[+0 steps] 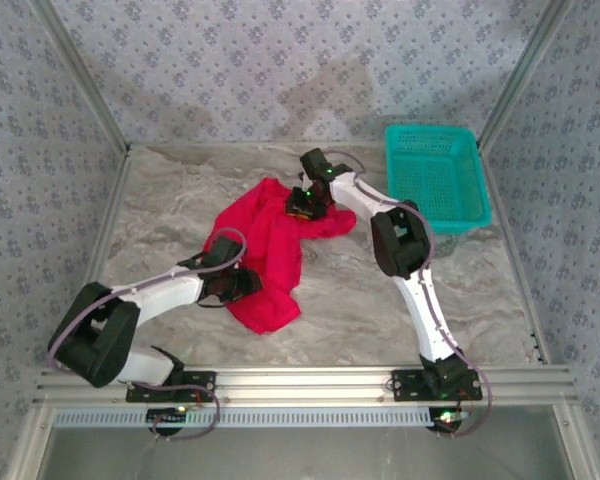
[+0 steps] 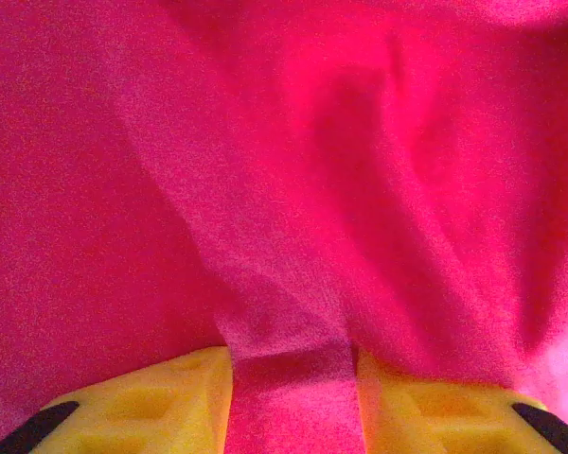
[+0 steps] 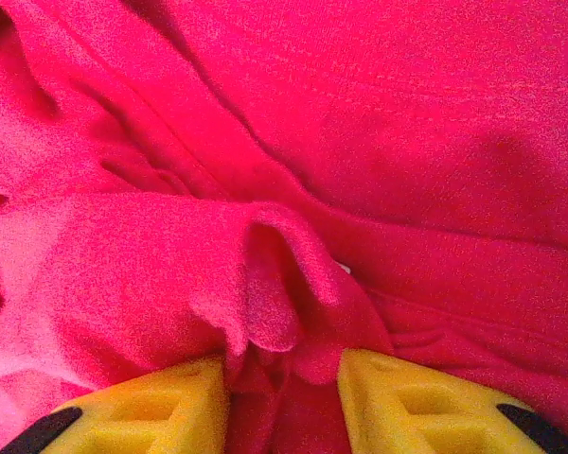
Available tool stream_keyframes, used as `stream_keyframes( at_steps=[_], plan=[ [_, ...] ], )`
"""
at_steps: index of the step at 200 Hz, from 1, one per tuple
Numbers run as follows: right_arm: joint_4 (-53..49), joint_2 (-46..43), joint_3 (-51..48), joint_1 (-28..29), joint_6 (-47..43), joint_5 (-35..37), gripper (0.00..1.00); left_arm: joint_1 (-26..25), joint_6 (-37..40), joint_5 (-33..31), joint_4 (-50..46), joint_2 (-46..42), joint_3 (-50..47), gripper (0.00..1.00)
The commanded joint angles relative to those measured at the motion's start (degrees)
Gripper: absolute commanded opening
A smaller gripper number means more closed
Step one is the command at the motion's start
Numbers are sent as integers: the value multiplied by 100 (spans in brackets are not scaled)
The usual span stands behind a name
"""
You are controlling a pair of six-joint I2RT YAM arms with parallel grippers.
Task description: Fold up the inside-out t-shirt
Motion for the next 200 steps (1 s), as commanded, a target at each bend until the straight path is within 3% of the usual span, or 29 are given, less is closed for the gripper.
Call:
stream_keyframes(
  at_steps=[1,43,62,90,119,141,175,200],
  plan=[
    [-559,-409,-1433,31,-123,803,36,387,275,85,2,201,129,39],
    [565,-2633,-4862,358,579,1488,33,1722,1309,-47,-692,768,793,37],
    [580,-3495,-5340,720,712,2010,34,1869,1530,51,-1016,1093,1443,35],
    [-69,-3903,-4485,830,454,2472,37,1815,1527,336,-1254,972,1894,35],
    [-416,-3773,-3422,952,12,2306,39,1847,1689,-35,-1941,275,2007,36],
    [-546,-3158,-2506,1092,-278,2223,41,2057,1734,-367,-2391,-247,1886,40],
    [-492,-1979,-1171,1349,-604,1965,43,2422,1609,-358,-2564,-888,1261,43],
    [-497,-1258,-291,1476,-743,1770,51,2570,1598,-358,-2566,-1166,797,47]
  ],
)
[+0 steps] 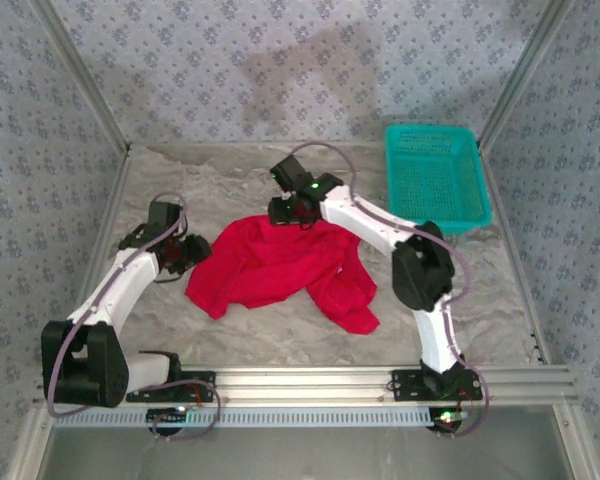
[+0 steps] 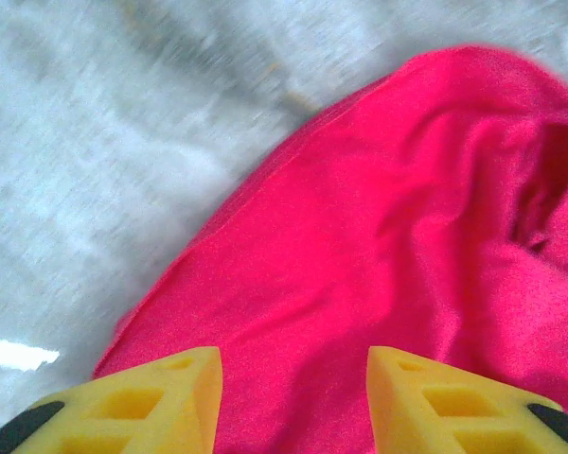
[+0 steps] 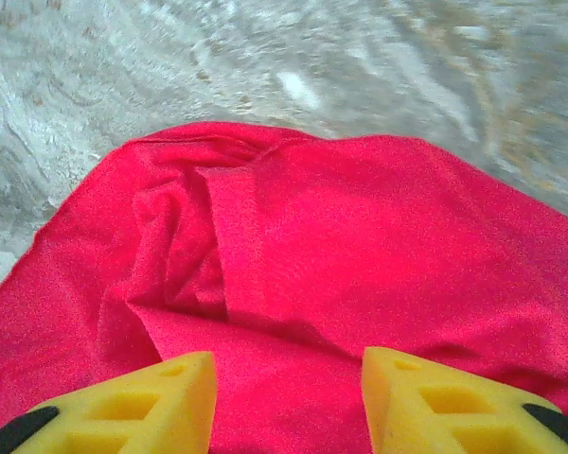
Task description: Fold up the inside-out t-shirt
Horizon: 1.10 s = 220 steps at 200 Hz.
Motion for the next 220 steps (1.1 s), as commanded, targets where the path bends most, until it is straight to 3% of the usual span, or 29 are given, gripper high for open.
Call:
stream_keyframes(
  at_steps=[1,38,82,118,125,156,220],
  plan=[
    [-284,668,671,125,-310,-208,51,112,13,-85,-401,-191,-435,47],
    [-514,1688,1800,202,-344,-222,53,131,-344,-32,-270,-292,-857,48],
    [-622,2384,2406,53,-392,152,46,150,-609,-181,-118,-481,-1185,53],
    [-782,2412,2737,-182,-426,78,1,150,-672,-331,-69,-559,-1187,58],
    [-959,2375,2880,-230,-451,109,0,148,-672,-357,-49,-553,-1168,59],
    [-1083,1480,2662,-384,-679,267,0,167,-623,-377,5,-459,-1024,59],
    [-701,-661,1073,-1006,-689,208,0,552,-393,-52,-95,-377,-581,59]
  ],
)
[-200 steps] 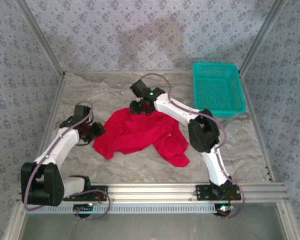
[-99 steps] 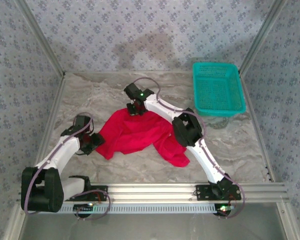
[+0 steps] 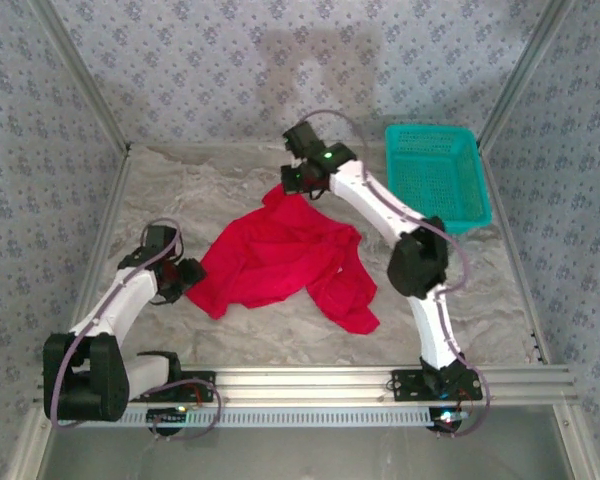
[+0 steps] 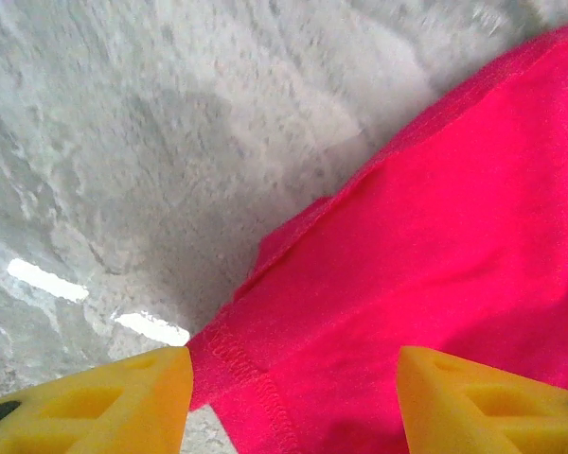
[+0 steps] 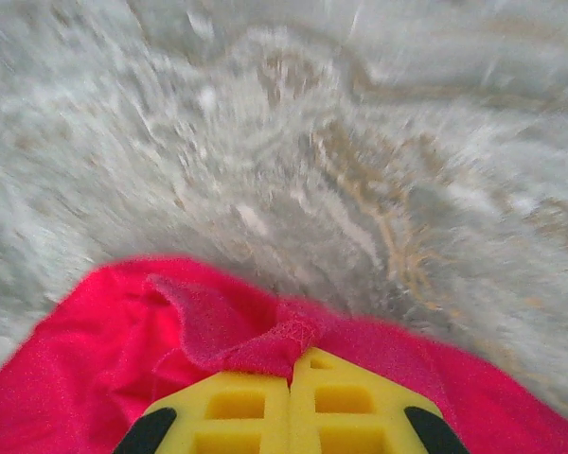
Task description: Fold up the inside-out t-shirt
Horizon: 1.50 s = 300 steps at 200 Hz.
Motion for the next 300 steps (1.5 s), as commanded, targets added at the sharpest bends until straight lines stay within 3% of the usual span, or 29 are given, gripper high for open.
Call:
stream_keyframes(
  at_steps=[1,50,117,170,178,196,206,224,255,300],
  plan=[
    [118,-750,-537,-300,-54,57,0,211,157,187,-78,-1,295,59],
    [692,-1565,-1758,-819,115,-68,0,469,222,539,126,129,180,58],
    [671,-1471,-1732,-750,109,-237,0,470,-107,1304,1330,711,-40,56],
    [637,-1473,-1662,-716,84,-321,0,437,-163,1319,1952,1671,236,52],
    [635,-1477,-1659,-718,85,-328,0,417,-152,1313,2013,1828,266,47],
    [614,-1480,-1655,-741,59,-382,0,413,-119,1326,2012,2097,484,15],
    [590,-1476,-1581,-799,-7,-358,0,421,-39,1306,1765,2162,829,0],
    [630,-1496,-1271,-1032,-49,-311,0,433,176,1140,1009,2131,1884,0],
    [605,-1497,-171,-1626,190,-700,0,486,478,659,-290,2109,4522,0],
    [271,-1685,1791,-2169,442,-931,0,889,263,860,-821,2079,7243,0]
  ],
)
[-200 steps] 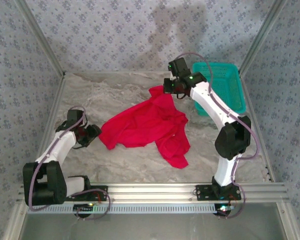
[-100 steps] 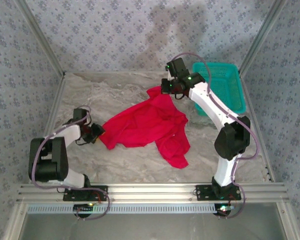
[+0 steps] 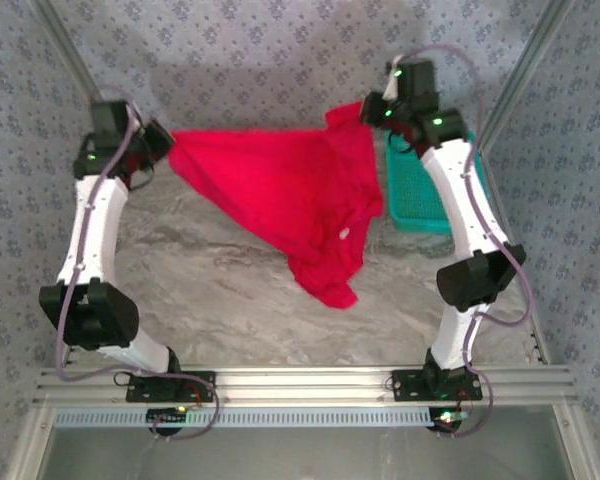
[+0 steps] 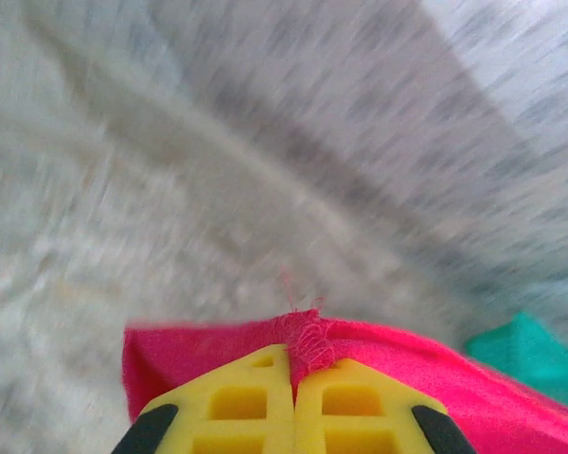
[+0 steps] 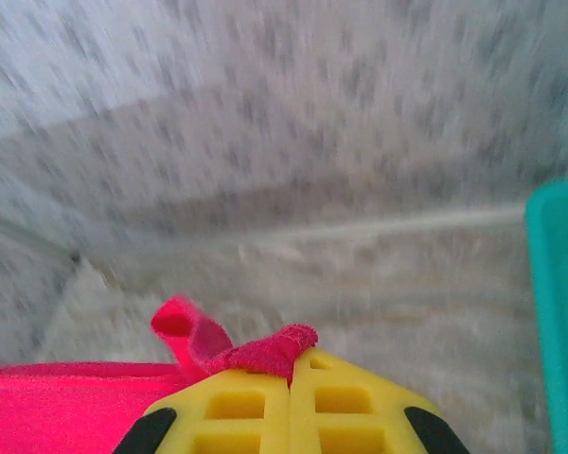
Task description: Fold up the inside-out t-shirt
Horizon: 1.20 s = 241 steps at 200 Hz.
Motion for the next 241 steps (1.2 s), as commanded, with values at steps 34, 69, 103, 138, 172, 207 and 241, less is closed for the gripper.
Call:
stream_keyframes(
  at_steps=[34,69,103,138,172,207,241],
  plan=[
    [319,-1054,946,-285,325,-251,0,705,-95,315,-686,-649,1569,0],
    [643,-1628,436,-298,255,-294,0,900,-17,269,-455,-1423,1102,0],
    [833,-2071,-1118,-161,195,-810,0,900,-68,521,7,-2095,-484,0],
    [1499,-2562,-3972,98,-20,-1351,0,892,-54,618,326,-2677,-2985,0],
    [1606,-1825,-4950,322,-8,-1451,0,888,-368,373,988,-2774,-4987,0],
    [937,19,-3782,768,-50,-1536,0,884,-412,188,1304,-2456,-5629,0],
    [-177,1521,-2295,1292,-216,-1552,20,858,-386,218,1331,-2347,-5665,0]
  ],
)
